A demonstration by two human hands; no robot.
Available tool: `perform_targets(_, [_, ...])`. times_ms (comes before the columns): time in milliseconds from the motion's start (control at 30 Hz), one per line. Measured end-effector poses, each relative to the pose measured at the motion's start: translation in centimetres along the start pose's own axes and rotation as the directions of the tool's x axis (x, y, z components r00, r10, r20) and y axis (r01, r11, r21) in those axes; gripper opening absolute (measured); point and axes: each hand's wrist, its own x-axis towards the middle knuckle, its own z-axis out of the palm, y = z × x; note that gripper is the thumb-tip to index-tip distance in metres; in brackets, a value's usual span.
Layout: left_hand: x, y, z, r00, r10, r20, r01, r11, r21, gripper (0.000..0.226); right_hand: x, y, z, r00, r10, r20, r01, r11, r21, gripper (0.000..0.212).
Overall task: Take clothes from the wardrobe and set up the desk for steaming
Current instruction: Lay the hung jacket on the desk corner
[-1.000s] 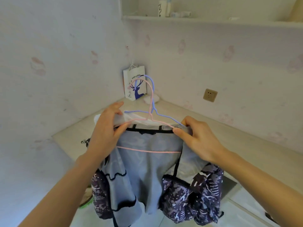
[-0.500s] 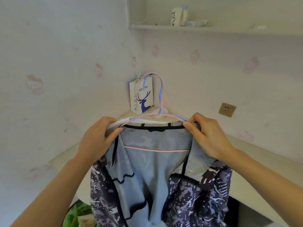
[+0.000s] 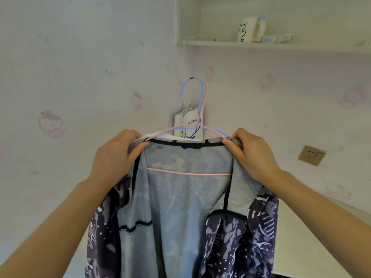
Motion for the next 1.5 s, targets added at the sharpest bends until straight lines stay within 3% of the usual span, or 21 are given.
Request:
perform_targets(200, [5.1, -3.1, 2.8, 0.999, -0.044, 0.011, 0.043, 0.999, 0.033, 0.028, 5.7, 1.6, 3.9, 1.000, -0.022, -0.006, 0.022, 0.997, -0.078, 0.041])
perform_targets(500, [8.0, -8.2, 11.8, 0.973, -0.183, 0.142, 0.184, 0.983, 0.005, 0.029, 11.0, 7.4, 12.5, 0.993, -0.002, 0.121, 0.016, 0.993, -0.119, 0.040])
perform_targets(733, [10.6, -12.3, 21.6, 0.915, -0.315, 0.253, 0.313, 0.949, 0.049, 0.031, 15.3, 14.1, 21.2, 0.969, 0.010, 0.249, 0.019, 0.993, -0.113, 0.038])
perform_targets(1000, [8.9, -18.0, 34.0, 0.763, -0.450, 0.464, 0.441, 0.887, 0.137, 0.033, 15.1, 21.4, 34.5, 0.874, 0.069, 0.481, -0.003, 0.991, -0.137, 0.041])
perform_targets(1200, [5.8, -21.5, 39.0, 0.684, -0.520, 0.512, 0.501, 0.844, 0.189, 0.032, 13.6, 24.0, 41.0, 0.822, 0.057, 0.567, -0.006, 0.996, -0.092, 0.044])
perform_targets(1500, [3.6, -23.2, 43.4, 0.586, -0.606, 0.538, 0.588, 0.775, 0.233, 0.029, 11.8, 26.4, 45.7, 0.653, 0.174, 0.737, -0.306, 0.951, 0.047, 0.039])
